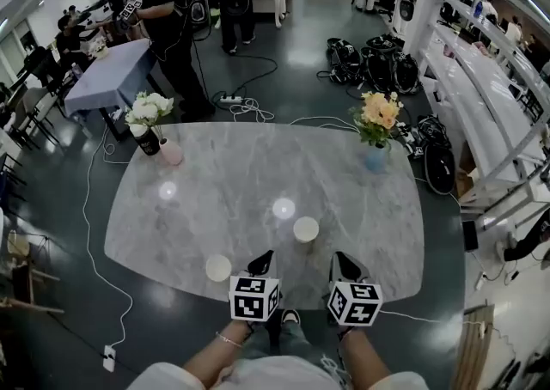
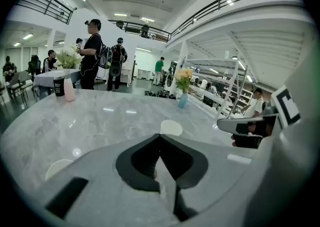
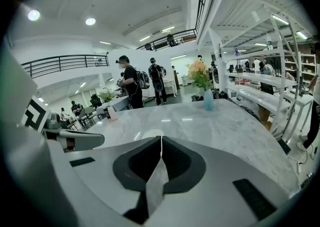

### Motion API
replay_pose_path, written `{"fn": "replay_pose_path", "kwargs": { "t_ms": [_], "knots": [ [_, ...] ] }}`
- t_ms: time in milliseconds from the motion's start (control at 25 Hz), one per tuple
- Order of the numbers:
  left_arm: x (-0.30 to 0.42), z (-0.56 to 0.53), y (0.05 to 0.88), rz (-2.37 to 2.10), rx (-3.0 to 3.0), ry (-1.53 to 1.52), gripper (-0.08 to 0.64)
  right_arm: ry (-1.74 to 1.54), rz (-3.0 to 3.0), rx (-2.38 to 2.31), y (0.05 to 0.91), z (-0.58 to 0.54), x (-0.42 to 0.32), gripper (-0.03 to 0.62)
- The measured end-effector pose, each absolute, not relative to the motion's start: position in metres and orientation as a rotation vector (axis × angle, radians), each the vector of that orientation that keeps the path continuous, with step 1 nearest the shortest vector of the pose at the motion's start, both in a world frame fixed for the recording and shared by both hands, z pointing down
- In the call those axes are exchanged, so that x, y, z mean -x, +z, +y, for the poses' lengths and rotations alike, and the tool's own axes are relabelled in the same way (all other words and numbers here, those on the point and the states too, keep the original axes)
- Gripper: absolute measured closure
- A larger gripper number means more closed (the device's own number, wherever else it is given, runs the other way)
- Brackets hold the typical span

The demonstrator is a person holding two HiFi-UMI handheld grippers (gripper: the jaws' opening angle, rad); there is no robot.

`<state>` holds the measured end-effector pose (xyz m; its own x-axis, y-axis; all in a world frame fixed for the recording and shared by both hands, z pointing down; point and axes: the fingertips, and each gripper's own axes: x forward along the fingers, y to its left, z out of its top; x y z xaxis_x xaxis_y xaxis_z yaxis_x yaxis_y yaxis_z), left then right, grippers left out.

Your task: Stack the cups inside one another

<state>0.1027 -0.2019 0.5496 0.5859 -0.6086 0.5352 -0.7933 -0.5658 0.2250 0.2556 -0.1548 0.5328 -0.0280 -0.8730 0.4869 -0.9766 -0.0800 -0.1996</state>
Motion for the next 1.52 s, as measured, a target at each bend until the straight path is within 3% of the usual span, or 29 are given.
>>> {"fn": "replay_pose_path", "kwargs": {
  "t_ms": [1200, 1520],
  "knots": [
    [-0.105, -0.202, 0.618, -1.208, -2.176, 0.58, 0.563, 0.85, -2.088, -1.728, 0.609, -0.194, -0.226, 0.577],
    [-0.106, -0.209, 0.628, -1.218, -2.148, 0.581, 0.563, 0.861, -2.096, -1.668, 0.621, -0.207, -0.221, 0.514]
  ]
}}
